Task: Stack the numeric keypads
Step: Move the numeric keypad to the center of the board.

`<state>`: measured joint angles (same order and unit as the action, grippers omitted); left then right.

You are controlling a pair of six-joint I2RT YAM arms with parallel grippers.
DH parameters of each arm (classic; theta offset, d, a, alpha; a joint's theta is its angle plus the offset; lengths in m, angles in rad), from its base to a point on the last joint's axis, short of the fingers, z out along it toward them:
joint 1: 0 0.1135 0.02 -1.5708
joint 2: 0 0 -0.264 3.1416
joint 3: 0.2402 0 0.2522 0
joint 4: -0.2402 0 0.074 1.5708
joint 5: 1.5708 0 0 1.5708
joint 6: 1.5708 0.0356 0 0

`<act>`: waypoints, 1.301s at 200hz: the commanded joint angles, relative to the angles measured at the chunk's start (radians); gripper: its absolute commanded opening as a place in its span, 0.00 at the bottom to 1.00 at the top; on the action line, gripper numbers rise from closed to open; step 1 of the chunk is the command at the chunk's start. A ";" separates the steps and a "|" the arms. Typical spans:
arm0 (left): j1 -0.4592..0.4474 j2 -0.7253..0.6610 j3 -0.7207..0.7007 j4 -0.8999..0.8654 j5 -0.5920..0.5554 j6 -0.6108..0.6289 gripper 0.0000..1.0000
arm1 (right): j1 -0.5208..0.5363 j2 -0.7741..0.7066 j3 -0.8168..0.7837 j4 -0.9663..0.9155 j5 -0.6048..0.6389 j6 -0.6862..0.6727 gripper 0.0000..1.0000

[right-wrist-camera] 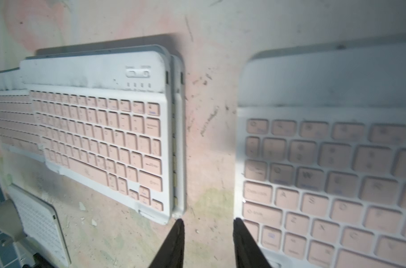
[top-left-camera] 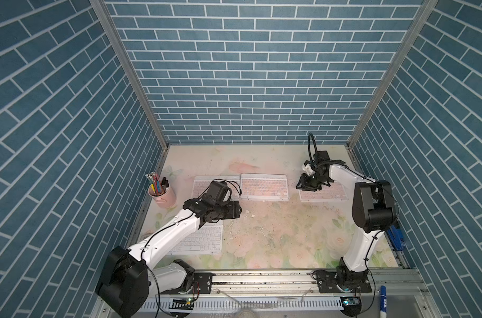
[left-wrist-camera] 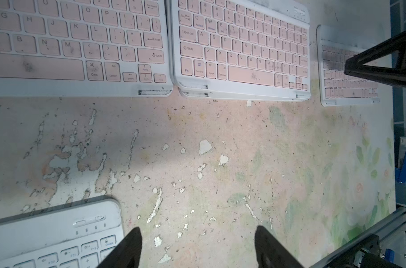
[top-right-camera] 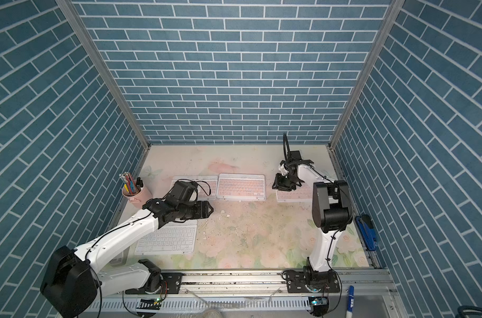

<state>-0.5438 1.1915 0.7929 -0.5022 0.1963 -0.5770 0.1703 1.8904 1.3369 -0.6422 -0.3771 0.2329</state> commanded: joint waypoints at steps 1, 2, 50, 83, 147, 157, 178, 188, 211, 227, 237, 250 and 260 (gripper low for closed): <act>0.006 0.004 0.018 -0.020 -0.028 0.013 0.78 | -0.047 -0.053 -0.067 0.053 0.139 0.062 0.37; 0.006 0.004 0.018 -0.020 -0.028 0.013 0.78 | -0.049 -0.055 -0.069 0.056 0.140 0.062 0.37; 0.006 0.002 0.013 -0.006 -0.015 0.015 0.78 | -0.107 -0.024 -0.124 0.151 0.153 0.091 0.38; 0.006 0.002 0.007 0.005 -0.005 0.011 0.78 | -0.107 0.017 -0.131 0.186 0.165 0.096 0.37; 0.005 0.005 0.003 0.004 0.008 0.010 0.78 | -0.097 -0.012 -0.221 0.194 0.169 0.111 0.36; 0.007 0.004 0.003 0.003 0.007 0.010 0.78 | -0.088 -0.035 -0.248 0.185 0.180 0.122 0.36; 0.007 0.002 0.003 0.002 0.007 0.011 0.78 | -0.061 -0.074 -0.302 0.179 0.178 0.141 0.36; 0.007 0.002 0.003 0.003 0.010 0.011 0.78 | -0.043 -0.088 -0.321 0.164 0.183 0.149 0.36; 0.006 0.001 0.000 0.008 0.015 0.011 0.78 | 0.014 -0.122 -0.360 0.136 0.196 0.165 0.36; 0.005 -0.003 -0.001 0.007 0.016 0.011 0.78 | 0.043 -0.130 -0.374 0.107 0.184 0.180 0.36; 0.006 -0.007 -0.004 0.010 0.017 0.010 0.78 | 0.061 -0.135 -0.389 0.103 0.180 0.193 0.36; 0.005 -0.010 -0.007 0.011 0.016 0.008 0.78 | 0.084 -0.138 -0.412 0.102 0.163 0.210 0.36; 0.005 -0.014 -0.009 0.008 0.016 0.008 0.78 | 0.104 -0.140 -0.437 0.106 0.150 0.227 0.36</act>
<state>-0.5430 1.1912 0.7925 -0.4961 0.2073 -0.5747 0.2268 1.7241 0.9852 -0.4015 -0.1864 0.3794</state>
